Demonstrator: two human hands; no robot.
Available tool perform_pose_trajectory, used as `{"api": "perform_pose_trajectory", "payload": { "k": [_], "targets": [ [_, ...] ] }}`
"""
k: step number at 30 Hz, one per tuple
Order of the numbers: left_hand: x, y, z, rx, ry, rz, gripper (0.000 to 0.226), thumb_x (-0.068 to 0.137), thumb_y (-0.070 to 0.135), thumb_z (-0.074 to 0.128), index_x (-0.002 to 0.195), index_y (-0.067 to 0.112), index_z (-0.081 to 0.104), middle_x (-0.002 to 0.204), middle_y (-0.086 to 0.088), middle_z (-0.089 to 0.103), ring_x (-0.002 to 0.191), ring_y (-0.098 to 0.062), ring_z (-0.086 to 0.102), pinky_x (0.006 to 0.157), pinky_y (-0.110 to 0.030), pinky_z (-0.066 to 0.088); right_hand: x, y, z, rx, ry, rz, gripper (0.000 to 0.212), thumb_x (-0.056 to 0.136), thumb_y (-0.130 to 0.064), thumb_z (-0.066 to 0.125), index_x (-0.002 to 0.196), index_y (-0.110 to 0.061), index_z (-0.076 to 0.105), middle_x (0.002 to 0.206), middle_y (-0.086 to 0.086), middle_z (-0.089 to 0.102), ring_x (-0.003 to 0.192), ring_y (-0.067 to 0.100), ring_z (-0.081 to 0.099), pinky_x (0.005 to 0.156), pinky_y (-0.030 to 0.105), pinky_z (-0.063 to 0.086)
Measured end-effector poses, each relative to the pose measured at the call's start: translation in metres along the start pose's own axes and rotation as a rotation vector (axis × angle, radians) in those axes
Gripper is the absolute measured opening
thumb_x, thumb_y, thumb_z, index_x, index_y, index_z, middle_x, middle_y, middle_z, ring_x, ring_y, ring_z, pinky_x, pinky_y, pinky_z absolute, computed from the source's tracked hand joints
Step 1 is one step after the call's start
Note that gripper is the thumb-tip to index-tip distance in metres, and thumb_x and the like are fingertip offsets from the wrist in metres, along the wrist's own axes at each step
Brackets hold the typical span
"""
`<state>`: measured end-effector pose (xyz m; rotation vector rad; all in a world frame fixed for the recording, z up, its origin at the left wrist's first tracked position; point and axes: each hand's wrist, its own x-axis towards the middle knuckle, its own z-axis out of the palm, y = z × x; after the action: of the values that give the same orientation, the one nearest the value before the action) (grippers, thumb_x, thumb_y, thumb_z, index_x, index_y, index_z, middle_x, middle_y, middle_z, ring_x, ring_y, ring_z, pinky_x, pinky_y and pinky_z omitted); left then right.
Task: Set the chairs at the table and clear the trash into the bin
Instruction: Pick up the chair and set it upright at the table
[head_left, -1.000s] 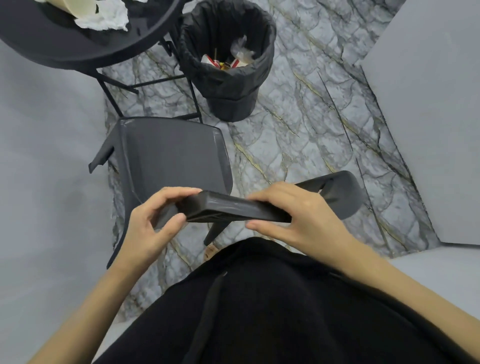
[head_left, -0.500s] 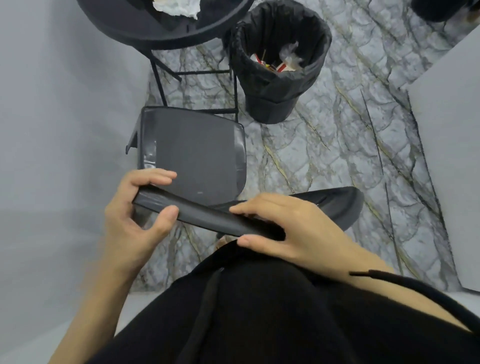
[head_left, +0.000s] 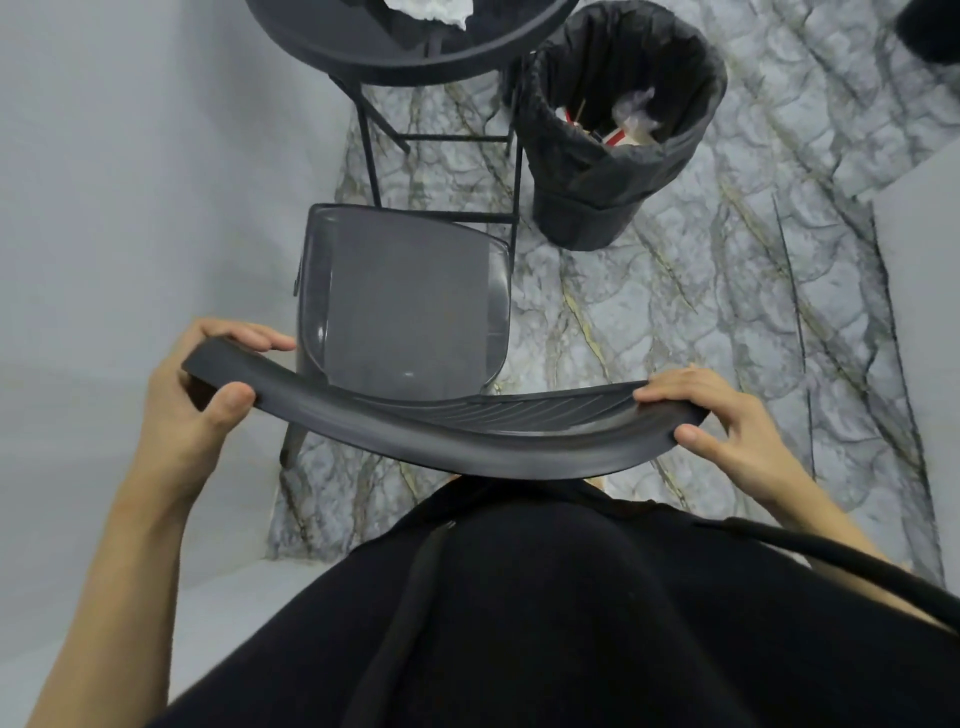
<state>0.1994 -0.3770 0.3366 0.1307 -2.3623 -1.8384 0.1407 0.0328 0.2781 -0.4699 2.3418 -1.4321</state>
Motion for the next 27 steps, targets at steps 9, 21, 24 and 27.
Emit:
{"api": "perform_pose_trajectory", "payload": {
  "k": [9,21,24,27],
  "targets": [
    [0.003,-0.019,-0.035,-0.129,0.082,-0.054,0.053,0.056,0.073,0.068,0.084,0.028,0.062,0.082,0.015,0.069,0.084,-0.006,0.062,0.078,-0.020,0.047,0.023,0.028,0.035,0.483,0.094,0.096,0.067,0.059,-0.074,0.064,0.109,-0.028,0.064,0.110,-0.008,0.067,0.113,0.022,0.055,0.098,0.041,0.041],
    [0.008,-0.026,-0.054,-0.208,0.186,-0.031,0.016,0.059,0.031,0.053,0.068,0.031,0.067,0.069,0.015,0.068,0.072,-0.001,0.061,0.067,-0.014,0.046,0.054,0.009,0.076,0.881,0.188,0.116,0.054,0.054,-0.066,0.072,0.080,-0.020,0.064,0.084,-0.003,0.067,0.087,0.012,0.061,0.081,0.026,0.051],
    [0.014,-0.025,-0.057,-0.227,0.205,-0.041,0.018,0.057,0.029,0.052,0.066,0.031,0.067,0.068,0.014,0.067,0.071,-0.001,0.060,0.066,-0.015,0.044,0.065,-0.002,0.075,0.943,0.213,0.118,0.050,0.050,-0.062,0.075,0.073,-0.019,0.063,0.077,-0.003,0.066,0.078,0.011,0.061,0.073,0.024,0.051],
    [0.031,-0.016,-0.058,-0.239,0.195,-0.032,0.017,0.058,0.030,0.052,0.067,0.031,0.067,0.069,0.015,0.067,0.071,-0.002,0.059,0.064,-0.017,0.043,0.077,-0.010,0.070,0.985,0.248,0.110,0.048,0.050,-0.060,0.075,0.072,-0.019,0.062,0.075,-0.003,0.065,0.075,0.012,0.059,0.072,0.025,0.049]
  ]
}}
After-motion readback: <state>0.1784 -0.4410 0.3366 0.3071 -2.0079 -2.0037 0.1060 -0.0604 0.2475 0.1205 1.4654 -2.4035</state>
